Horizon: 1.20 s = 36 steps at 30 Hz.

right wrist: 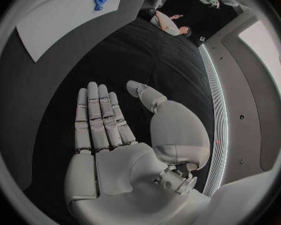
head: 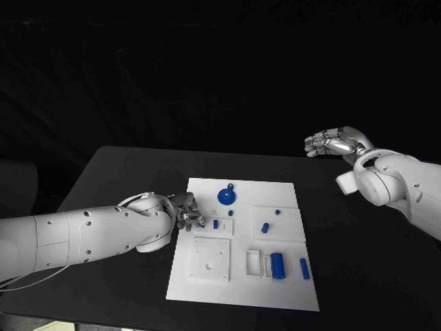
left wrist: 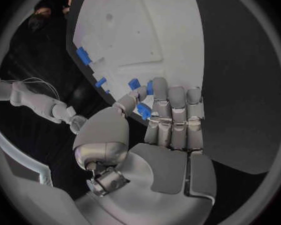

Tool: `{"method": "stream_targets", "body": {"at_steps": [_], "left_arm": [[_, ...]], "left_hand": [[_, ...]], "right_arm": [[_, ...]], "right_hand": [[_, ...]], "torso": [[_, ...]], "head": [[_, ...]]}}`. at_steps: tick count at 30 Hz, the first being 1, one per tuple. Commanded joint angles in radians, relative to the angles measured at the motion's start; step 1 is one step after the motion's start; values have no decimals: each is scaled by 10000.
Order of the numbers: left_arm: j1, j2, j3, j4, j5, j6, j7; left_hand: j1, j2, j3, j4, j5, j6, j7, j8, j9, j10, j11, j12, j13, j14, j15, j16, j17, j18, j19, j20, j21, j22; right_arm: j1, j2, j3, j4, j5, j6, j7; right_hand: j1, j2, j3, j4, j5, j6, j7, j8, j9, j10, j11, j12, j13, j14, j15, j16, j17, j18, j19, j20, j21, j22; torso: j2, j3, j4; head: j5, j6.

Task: Assemble the parts on the task board

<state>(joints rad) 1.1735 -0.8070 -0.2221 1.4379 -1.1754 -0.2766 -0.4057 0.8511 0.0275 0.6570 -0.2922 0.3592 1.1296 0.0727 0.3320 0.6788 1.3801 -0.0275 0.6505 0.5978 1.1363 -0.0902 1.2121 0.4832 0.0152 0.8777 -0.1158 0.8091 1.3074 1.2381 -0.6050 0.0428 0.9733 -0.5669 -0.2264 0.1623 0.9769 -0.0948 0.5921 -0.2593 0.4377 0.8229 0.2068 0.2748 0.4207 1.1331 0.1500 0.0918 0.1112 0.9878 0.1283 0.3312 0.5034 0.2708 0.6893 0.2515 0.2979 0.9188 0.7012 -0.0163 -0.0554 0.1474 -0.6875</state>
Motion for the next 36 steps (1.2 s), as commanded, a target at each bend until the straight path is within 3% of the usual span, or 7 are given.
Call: {"method": "stream_targets", "body": {"at_steps": [1, 36], "left_arm": [[-52, 9, -55, 17, -32, 500, -81], [-48, 56, -38, 39, -99, 695, -97]], "left_hand": [[143, 9, 68, -17, 31, 480, -424, 34, 8, 440, -447, 52, 19, 104, -171, 67, 10, -19, 69, -868, 68, 226], [231, -57, 72, -12, 170, 541, -443, 49, 9, 455, -465, 113, 128, 115, -166, 143, 66, -11, 60, -863, 116, 228]], "right_arm": [[-1, 11, 5, 12, -66, 129, 58], [-2, 25, 5, -4, -66, 144, 65]], "right_hand": [[39, -39, -72, 16, 30, -80, -2, 61, -12, 67, -22, -58, -10, -55, 33, -46, 1, -90, -85, -14, -42, 11], [46, -35, -72, 20, 32, -85, -1, 66, -22, 71, -21, -68, -18, -57, 34, -50, 4, -90, -91, -14, -44, 17]], "torso": [[2, 0, -1], [3, 8, -11]], "head": [[-5, -15], [-35, -19]]}}
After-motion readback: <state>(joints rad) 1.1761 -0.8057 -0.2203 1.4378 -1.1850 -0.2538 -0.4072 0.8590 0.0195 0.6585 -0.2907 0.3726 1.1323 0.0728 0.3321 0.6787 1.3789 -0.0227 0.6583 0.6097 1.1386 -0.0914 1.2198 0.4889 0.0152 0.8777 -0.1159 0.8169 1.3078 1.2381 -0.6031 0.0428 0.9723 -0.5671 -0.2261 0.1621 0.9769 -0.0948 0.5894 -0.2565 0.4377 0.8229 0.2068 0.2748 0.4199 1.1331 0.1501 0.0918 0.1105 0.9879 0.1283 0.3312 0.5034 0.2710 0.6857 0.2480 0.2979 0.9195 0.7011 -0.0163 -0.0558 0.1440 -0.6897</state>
